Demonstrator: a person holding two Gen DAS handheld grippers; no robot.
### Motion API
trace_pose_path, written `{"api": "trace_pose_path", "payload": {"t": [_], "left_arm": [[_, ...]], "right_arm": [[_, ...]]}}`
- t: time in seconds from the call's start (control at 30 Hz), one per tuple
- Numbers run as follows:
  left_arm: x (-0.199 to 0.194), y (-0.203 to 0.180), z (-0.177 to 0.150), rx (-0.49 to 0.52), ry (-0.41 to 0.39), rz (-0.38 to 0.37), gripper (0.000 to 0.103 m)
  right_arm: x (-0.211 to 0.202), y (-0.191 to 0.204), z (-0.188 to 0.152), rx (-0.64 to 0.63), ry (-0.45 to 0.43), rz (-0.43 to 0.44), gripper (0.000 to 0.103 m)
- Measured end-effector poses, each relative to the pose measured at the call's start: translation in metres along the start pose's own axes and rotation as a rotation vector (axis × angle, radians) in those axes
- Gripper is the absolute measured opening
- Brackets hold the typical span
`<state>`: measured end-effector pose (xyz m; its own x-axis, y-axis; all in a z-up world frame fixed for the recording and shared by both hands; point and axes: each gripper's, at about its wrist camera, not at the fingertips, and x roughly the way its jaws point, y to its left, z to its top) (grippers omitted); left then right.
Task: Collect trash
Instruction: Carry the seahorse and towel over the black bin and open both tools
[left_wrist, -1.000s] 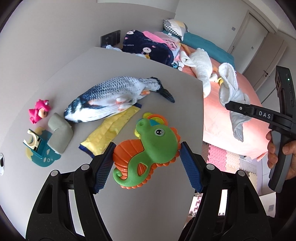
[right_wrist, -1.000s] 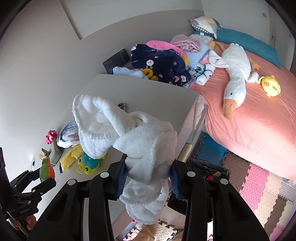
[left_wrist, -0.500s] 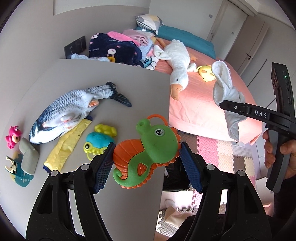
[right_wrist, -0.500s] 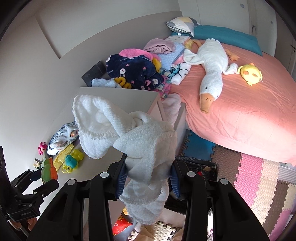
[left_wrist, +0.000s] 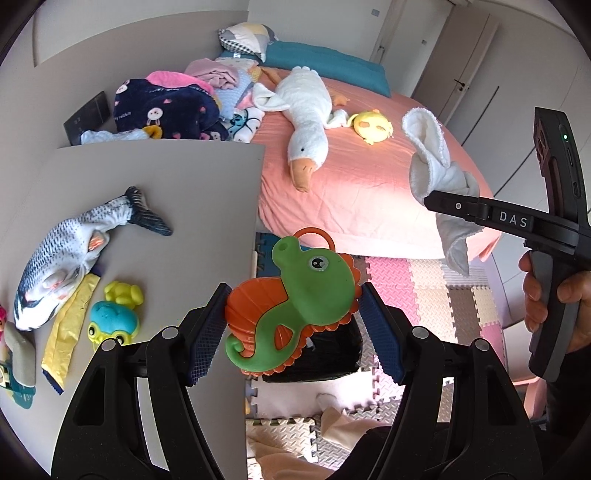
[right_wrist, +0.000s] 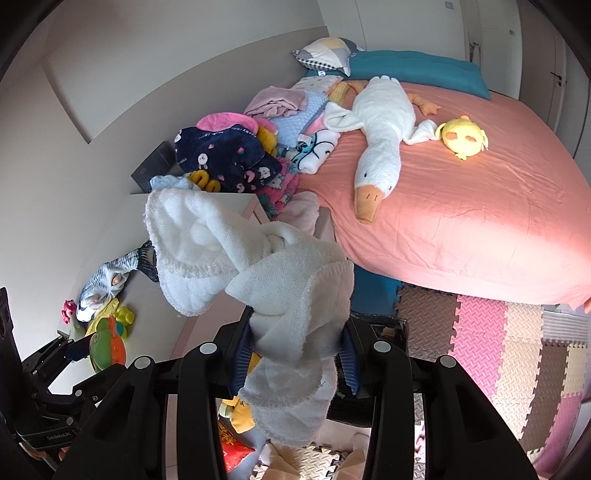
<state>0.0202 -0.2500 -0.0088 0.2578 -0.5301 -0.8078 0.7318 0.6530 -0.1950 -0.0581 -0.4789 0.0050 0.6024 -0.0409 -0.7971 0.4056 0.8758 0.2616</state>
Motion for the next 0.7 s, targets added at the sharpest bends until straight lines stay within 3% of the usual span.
{"api": "trace_pose_path", "payload": {"t": [0.57, 0.6, 0.63, 0.67, 0.7], "left_arm": [[0.033, -0.065, 0.013, 0.132, 0.073, -0.106, 0.070], [0.038, -0.068, 0.013, 0.142, 0.093, -0.108, 0.074], [0.041, -0.071, 0.012, 0.144, 0.099, -0.088, 0.094], [0.043, -0.073, 0.012, 0.137, 0.089, -0.058, 0.097], [0.046, -0.073, 0.012, 0.133, 0.092, -0.038, 0.097]], "right_arm": [[-0.007, -0.047, 0.002, 0.057, 0.002, -0.046, 0.046], [-0.006, -0.048, 0.004, 0.058, 0.006, -0.056, 0.055], [-0.004, -0.050, 0.006, 0.060, 0.011, -0.065, 0.079], [-0.003, -0.053, 0.009, 0.070, 0.007, -0.073, 0.095], [-0.004, -0.057, 0.011, 0.086, -0.009, -0.083, 0.100]]}}
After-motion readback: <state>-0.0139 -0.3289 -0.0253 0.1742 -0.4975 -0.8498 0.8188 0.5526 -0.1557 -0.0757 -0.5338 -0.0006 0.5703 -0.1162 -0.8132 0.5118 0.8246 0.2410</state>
